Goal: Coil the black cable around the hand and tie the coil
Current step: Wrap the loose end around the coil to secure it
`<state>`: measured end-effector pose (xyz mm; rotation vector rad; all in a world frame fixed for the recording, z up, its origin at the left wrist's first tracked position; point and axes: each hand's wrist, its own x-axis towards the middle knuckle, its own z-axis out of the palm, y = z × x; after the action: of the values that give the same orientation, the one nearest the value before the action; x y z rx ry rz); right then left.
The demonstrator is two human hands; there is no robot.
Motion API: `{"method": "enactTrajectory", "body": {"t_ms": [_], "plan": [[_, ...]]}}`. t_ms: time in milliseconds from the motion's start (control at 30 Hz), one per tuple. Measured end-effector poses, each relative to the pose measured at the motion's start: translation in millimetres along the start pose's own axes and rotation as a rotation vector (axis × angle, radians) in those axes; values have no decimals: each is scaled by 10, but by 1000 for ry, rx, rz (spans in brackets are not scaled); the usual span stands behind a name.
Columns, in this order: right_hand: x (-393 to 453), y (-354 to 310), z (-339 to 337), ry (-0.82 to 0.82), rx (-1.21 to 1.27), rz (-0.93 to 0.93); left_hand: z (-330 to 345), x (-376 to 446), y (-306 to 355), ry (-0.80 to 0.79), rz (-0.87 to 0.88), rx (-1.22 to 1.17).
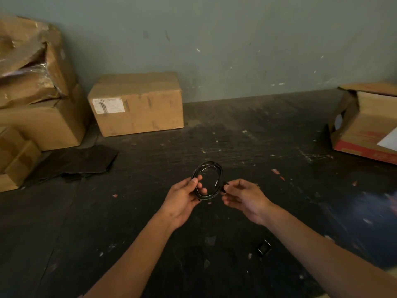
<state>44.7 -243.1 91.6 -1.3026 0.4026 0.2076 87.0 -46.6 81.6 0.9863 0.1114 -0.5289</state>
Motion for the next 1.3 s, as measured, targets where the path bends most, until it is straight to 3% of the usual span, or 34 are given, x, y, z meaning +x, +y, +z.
{"method": "enactTrajectory", "body": {"t_ms": [100, 233, 333, 433, 600, 867, 1033, 1167, 1300], "plan": [[6, 76, -185, 1, -223, 1, -2, 46, -20, -9, 42, 83], [31, 254, -604, 75, -955, 4, -58, 112, -60, 53, 103, 253], [6, 432, -914, -44, -1334, 110, -120, 146, -119, 98, 137, 365], [-46, 589, -1058, -135, -1326, 226, -145, 151, -180, 129, 181, 497], [-66, 716, -1114, -210, -1364, 133, -204, 124, -244, 174, 243, 649], [-131, 648, -1109, -469, -1477, 125, -190, 55, -251, 116, 130, 808], [-85, 731, -1102, -459, -1529, 64, -152, -3, -286, 179, 105, 868], [-89, 658, -951, -410, -1283, 5, -179, -52, -283, 105, 113, 896], [-111, 416, -561, -367, -954, -105, -103, -90, -287, -123, 71, 1092]]}}
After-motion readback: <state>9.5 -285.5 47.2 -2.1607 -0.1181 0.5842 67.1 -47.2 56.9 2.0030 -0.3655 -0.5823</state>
